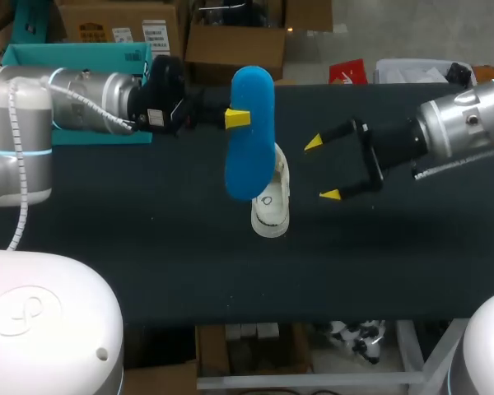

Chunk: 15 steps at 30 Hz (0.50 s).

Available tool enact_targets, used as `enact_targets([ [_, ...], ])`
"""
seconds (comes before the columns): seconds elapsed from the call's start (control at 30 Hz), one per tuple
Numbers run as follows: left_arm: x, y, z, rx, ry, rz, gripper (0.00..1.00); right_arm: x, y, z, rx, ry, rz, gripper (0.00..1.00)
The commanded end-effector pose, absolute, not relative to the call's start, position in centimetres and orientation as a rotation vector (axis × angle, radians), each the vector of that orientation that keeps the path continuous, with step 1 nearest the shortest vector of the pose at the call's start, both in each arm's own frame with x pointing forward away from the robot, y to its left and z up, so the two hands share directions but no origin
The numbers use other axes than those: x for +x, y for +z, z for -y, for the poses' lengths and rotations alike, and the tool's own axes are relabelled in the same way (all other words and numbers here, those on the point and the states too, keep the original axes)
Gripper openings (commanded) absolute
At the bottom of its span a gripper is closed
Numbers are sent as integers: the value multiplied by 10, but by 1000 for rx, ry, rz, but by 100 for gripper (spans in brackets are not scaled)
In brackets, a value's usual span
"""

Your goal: Open the shoe tongue, take the insole out of the shoe, put the insole back into the shoe, and pack the shoe into the shoebox

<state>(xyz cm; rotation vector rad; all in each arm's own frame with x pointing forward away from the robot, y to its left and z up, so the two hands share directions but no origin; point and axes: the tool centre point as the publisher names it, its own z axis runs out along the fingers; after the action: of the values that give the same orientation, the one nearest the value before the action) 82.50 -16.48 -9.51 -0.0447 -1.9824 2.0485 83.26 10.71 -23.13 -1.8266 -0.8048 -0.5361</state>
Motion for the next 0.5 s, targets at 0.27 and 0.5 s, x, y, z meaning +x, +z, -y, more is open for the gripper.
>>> enact_targets([
  [0.27,823,-96,165,-30,2046,1991,0,824,-232,-105,-1817,-556,575,100],
  [0.5,823,-96,165,-30,2046,1991,0,826,-230,-108,-1731,-539,410,100],
])
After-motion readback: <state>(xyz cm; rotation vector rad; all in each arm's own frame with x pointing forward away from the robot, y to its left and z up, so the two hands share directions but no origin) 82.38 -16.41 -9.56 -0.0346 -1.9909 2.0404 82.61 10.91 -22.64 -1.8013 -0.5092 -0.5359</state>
